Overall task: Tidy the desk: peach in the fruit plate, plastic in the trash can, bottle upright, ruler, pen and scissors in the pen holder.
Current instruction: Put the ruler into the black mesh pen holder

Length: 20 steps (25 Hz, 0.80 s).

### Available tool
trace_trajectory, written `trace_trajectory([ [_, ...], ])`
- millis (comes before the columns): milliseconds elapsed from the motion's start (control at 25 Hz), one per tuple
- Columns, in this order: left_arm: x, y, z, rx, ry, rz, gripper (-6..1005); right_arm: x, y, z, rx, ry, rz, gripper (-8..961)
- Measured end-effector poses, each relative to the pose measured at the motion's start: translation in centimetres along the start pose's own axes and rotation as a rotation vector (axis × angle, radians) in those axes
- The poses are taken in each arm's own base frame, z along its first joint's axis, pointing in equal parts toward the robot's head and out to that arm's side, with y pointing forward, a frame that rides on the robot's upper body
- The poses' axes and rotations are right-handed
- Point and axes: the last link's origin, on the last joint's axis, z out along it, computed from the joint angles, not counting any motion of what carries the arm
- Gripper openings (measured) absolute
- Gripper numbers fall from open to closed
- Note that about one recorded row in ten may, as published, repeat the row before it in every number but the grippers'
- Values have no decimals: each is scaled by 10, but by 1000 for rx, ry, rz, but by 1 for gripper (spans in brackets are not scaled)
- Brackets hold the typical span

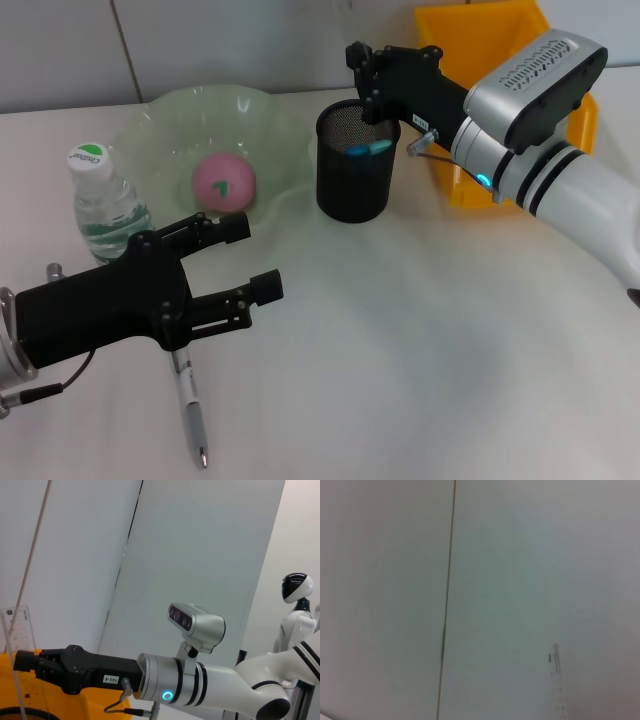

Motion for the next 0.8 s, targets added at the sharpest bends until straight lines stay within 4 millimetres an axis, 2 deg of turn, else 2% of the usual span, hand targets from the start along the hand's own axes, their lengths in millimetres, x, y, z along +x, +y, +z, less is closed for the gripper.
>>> trace_trajectory([
  [800,5,0,-1,0,14,6,830,2,-4,-4,18,-5,16,80],
])
